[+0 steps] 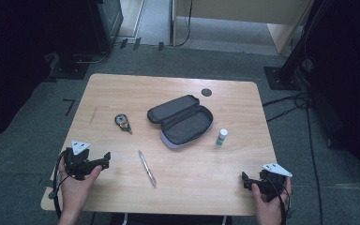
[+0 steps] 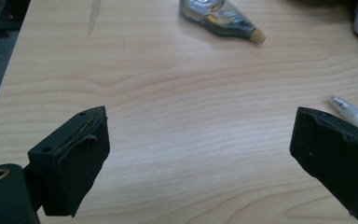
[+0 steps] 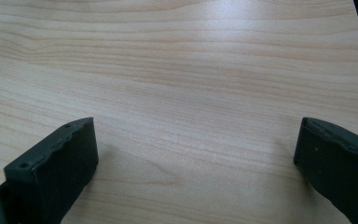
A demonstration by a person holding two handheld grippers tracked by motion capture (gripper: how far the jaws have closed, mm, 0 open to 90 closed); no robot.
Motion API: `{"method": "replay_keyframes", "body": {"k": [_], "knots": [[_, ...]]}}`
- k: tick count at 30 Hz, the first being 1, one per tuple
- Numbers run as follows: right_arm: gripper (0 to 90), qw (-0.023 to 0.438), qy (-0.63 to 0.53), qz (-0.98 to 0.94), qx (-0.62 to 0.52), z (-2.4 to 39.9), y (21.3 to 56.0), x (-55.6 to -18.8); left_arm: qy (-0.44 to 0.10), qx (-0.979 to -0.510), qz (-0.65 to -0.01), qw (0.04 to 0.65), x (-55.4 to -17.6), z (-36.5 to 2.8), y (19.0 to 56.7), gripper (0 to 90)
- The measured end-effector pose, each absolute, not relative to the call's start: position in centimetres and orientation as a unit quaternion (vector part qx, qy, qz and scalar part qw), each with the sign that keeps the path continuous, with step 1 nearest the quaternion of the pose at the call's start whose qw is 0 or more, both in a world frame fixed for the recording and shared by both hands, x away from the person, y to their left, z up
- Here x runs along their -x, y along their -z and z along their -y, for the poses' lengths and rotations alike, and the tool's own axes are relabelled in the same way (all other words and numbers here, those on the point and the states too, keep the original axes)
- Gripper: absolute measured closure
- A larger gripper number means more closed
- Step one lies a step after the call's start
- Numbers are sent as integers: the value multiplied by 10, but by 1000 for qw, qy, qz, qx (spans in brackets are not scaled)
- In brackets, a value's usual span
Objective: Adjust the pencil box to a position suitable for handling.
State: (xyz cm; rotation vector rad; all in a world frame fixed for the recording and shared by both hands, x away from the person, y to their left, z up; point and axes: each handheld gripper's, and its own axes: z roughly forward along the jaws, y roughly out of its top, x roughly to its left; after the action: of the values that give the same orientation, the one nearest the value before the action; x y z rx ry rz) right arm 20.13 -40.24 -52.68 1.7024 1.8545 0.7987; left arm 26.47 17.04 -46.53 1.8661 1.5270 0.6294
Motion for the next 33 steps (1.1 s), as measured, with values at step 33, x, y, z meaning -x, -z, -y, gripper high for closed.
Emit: {"method": "replay_keyframes", "body": {"k": [33], "knots": [[0, 248, -294, -680, -624, 402, 527, -201, -223, -743, -526, 349, -299, -90, 444, 64]]}}
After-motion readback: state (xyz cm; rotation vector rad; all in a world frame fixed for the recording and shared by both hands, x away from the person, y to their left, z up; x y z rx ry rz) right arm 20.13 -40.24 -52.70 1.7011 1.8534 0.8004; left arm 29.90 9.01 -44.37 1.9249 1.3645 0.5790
